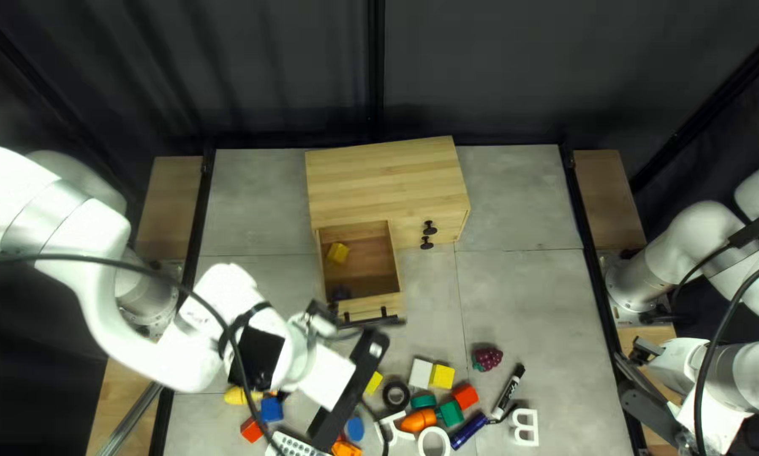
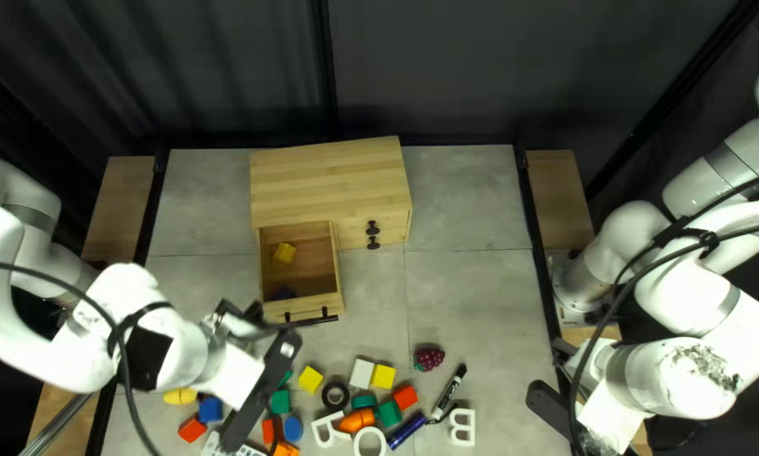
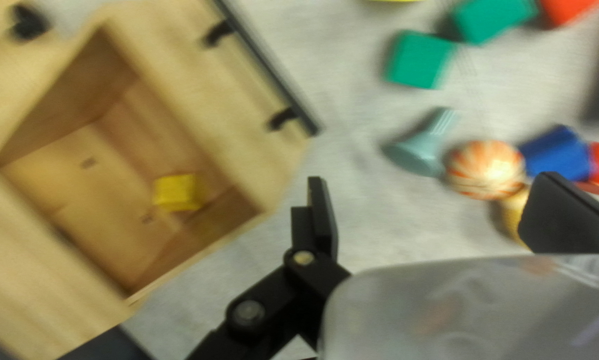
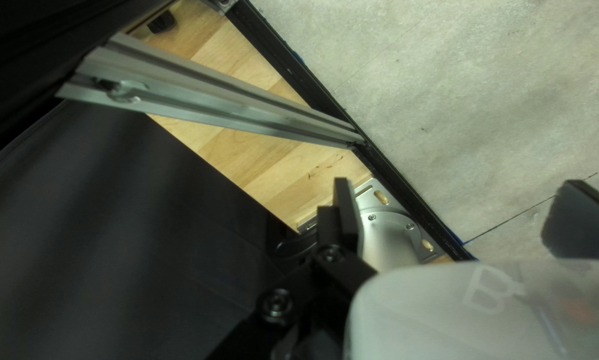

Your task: Open drawers and place objects into drawer and close

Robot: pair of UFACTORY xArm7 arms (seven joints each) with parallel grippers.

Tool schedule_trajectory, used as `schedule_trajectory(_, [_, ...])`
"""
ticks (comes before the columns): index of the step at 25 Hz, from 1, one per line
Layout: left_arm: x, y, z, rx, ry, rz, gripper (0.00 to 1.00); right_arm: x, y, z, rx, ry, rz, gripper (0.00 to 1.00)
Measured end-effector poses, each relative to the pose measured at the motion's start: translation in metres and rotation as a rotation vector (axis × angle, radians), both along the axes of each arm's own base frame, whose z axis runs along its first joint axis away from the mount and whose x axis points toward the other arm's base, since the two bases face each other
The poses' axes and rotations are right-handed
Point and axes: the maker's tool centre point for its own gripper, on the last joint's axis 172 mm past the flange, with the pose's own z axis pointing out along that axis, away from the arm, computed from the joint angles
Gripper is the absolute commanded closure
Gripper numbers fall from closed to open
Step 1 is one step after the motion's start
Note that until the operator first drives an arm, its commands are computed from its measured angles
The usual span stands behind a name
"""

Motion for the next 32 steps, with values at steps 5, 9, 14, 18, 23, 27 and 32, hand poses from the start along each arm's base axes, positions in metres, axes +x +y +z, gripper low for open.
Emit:
schedule_trajectory(5, [-0.042, -0.011, -0.029, -0.049, 0.047, -0.024, 0.00, 0.000, 0.000, 0.000, 0.000, 0.000, 0.000, 0.00])
schedule_trajectory(9, [-0.068, -0.016, -0.047, -0.073, 0.063, 0.020, 0.00, 0.000, 0.000, 0.000, 0.000, 0.000, 0.000, 0.00])
schedule_trajectory(14, [-0.093, -0.023, -0.069, -0.094, 0.081, 0.057, 0.00, 0.000, 0.000, 0.000, 0.000, 0.000, 0.000, 0.00])
schedule_trajectory(18, [-0.105, -0.025, -0.080, -0.112, 0.091, 0.088, 0.00, 0.000, 0.000, 0.000, 0.000, 0.000, 0.000, 0.00])
schedule_trajectory(23, [-0.116, -0.023, -0.100, -0.127, 0.111, 0.123, 0.00, 0.000, 0.000, 0.000, 0.000, 0.000, 0.000, 0.00])
schedule_trajectory(27, [-0.121, -0.014, -0.113, -0.117, 0.121, 0.164, 0.00, 0.000, 0.000, 0.000, 0.000, 0.000, 0.000, 0.00])
schedule_trajectory(32, [-0.124, 0.001, -0.123, -0.088, 0.114, 0.223, 0.01, 0.000, 0.000, 0.000, 0.000, 0.000, 0.000, 0.00])
